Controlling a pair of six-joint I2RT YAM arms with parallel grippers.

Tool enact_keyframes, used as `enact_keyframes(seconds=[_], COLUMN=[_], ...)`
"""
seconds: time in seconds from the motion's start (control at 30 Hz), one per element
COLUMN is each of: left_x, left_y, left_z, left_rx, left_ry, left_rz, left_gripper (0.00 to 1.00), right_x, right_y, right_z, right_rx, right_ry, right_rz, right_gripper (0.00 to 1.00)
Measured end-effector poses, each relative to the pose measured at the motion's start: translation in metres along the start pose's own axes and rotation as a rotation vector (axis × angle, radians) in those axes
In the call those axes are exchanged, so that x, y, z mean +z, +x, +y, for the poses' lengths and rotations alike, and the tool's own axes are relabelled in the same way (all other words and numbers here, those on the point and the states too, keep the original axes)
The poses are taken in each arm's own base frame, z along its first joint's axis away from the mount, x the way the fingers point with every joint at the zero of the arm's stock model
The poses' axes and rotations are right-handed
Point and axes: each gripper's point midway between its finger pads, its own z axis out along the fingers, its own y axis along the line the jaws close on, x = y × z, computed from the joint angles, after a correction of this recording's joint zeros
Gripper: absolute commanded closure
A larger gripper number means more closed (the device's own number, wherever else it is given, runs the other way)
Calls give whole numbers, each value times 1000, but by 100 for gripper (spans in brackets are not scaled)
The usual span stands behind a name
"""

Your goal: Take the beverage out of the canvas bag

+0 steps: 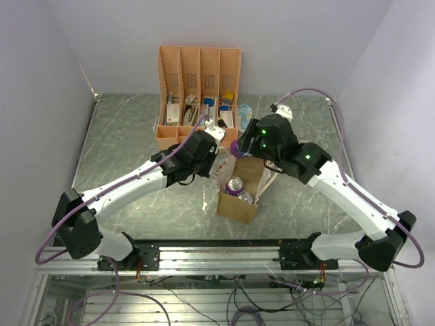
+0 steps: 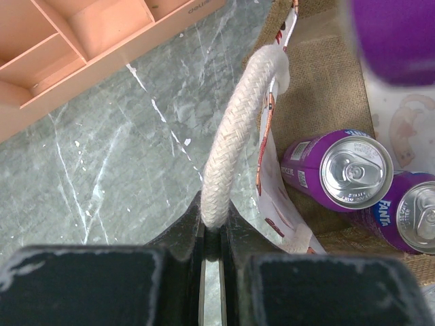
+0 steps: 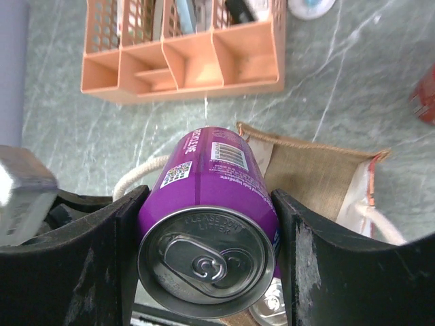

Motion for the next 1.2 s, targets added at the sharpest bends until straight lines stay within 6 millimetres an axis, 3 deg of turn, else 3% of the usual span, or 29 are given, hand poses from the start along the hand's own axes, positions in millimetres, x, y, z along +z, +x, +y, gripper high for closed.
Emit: enact_keyframes(seconds=[0.27, 0.43, 0.53, 0.63, 0.7, 0.8, 1.0, 1.2], left_x=[0, 0, 0, 0, 0, 0, 0, 0], left_y=[0, 0, 0, 0, 0, 0, 0, 0], left_z=[0, 0, 0, 0, 0, 0, -1, -1], left_rx=[1, 1, 1, 1, 1, 1, 1, 2], left_ry=[0, 0, 0, 0, 0, 1, 1, 2], left_rz=[0, 0, 0, 0, 0, 0, 0, 0], left_gripper=[93, 93, 93, 93, 93, 93, 93, 93], right_x=[-33, -38, -29, -19, -15, -14, 5, 50], right_y=[-65, -100, -120, -140, -147, -151, -144, -106], right_z=[-13, -45, -86, -144, -188, -239, -312, -370], right_rx=[5, -12, 3, 53, 83, 127, 292, 463], right_ry=[66, 232, 380, 545, 670, 811, 893, 890], right_rz=[-219, -350, -395, -421, -426, -418, -361, -205], right_gripper=[100, 100, 100, 100, 100, 100, 100, 100])
